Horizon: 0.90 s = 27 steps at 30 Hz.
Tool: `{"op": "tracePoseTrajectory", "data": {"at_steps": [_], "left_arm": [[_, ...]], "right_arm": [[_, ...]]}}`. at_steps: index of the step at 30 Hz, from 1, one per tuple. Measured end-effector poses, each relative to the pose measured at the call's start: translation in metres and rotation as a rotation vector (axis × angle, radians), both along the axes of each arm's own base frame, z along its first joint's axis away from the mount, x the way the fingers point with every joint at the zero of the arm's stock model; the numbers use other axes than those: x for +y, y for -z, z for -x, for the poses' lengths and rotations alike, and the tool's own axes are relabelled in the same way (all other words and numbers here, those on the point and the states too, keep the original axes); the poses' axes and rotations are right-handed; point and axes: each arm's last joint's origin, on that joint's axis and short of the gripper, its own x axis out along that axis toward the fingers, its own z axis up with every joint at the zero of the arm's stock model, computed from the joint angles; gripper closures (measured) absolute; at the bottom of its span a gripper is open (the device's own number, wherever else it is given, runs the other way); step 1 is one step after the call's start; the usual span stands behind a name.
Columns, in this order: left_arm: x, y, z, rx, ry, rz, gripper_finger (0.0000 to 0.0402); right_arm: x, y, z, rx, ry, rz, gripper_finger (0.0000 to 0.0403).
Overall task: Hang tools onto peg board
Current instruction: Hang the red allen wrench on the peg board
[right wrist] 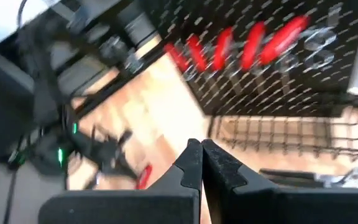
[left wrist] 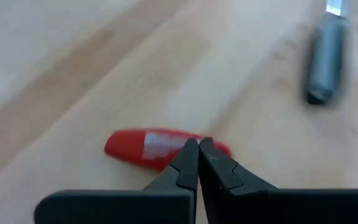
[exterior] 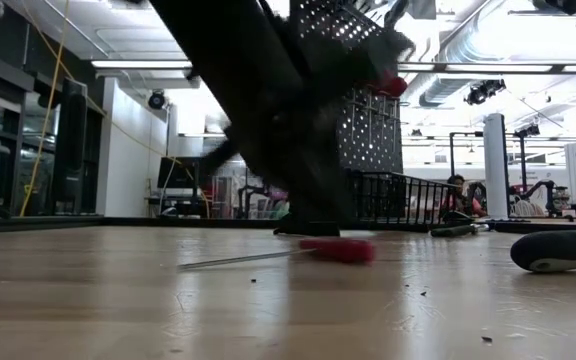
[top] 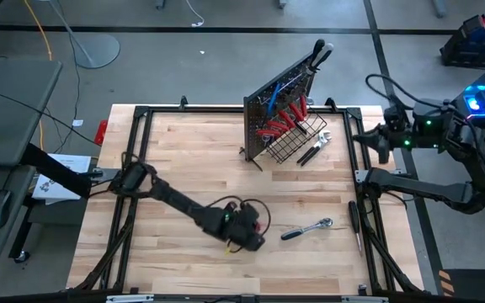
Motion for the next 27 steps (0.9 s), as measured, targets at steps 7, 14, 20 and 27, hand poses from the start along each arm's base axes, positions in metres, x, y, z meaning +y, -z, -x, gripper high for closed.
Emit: {"op": "tracePoseTrajectory", "data": {"at_steps": [7, 14, 20, 27], "left_arm": [[-0.008, -0.042, 0.018, 0.040, 0.182, -0.081, 0.0401], [-0.007, -0.044, 0.019, 0.114, 0.336, 0.066, 0.0386], [0.010, -0.040, 0.020, 0.217, 0.338, 0.135, 0.0312], [0.021, -0.030, 0.012, 0.230, 0.343, 0.141, 0.0209]], "right_arm": [[0.004, 0.005, 0.002, 0.055, -0.134, 0.008, 0.0403], [0.003, 0.016, -0.007, 0.041, -0.259, -0.009, 0.0403], [-0.002, 0.037, -0.018, 0.094, -0.330, -0.015, 0.0402], [-0.003, 0.033, -0.021, 0.018, -0.384, 0.069, 0.0388]]}}
